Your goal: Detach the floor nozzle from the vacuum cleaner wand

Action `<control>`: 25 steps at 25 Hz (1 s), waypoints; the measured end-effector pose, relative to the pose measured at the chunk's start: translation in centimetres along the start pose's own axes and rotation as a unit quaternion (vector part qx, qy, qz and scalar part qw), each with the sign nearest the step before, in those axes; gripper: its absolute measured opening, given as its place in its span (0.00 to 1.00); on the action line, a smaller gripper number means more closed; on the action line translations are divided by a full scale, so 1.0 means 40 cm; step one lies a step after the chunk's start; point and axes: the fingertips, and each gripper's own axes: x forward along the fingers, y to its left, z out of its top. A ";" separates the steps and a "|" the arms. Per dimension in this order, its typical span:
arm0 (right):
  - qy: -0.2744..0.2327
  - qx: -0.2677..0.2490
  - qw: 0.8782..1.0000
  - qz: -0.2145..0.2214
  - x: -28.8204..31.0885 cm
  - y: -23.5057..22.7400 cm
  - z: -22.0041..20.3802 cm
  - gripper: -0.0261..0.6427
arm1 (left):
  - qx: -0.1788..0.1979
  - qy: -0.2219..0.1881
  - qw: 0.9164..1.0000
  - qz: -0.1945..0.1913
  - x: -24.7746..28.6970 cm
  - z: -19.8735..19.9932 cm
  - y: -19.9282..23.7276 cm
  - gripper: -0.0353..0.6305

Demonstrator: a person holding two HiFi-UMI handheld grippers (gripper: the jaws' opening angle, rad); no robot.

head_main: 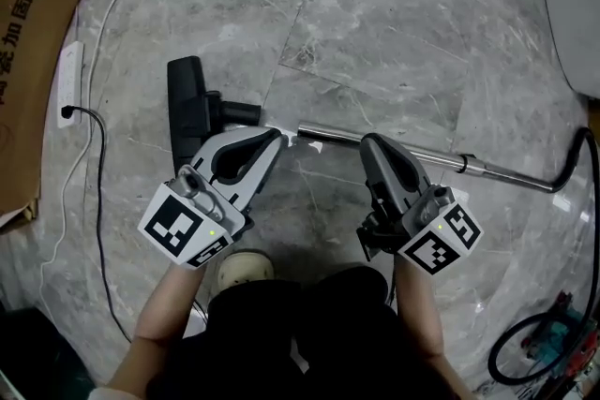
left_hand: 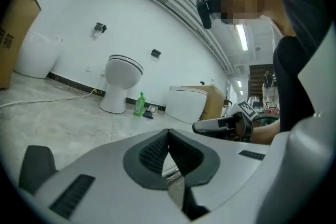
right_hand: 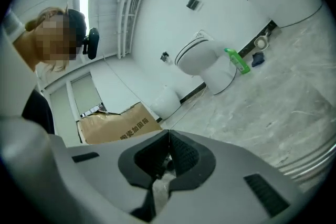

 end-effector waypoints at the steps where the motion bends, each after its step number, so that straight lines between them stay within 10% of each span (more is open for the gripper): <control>1: -0.004 -0.006 1.000 -0.005 -0.003 0.001 -0.003 0.06 | -0.005 -0.001 1.000 -0.004 0.003 -0.006 -0.014 0.07; 25: 0.044 -0.122 0.991 -0.016 0.041 0.009 -0.073 0.06 | 0.016 0.039 0.998 -0.044 0.052 -0.080 -0.074 0.07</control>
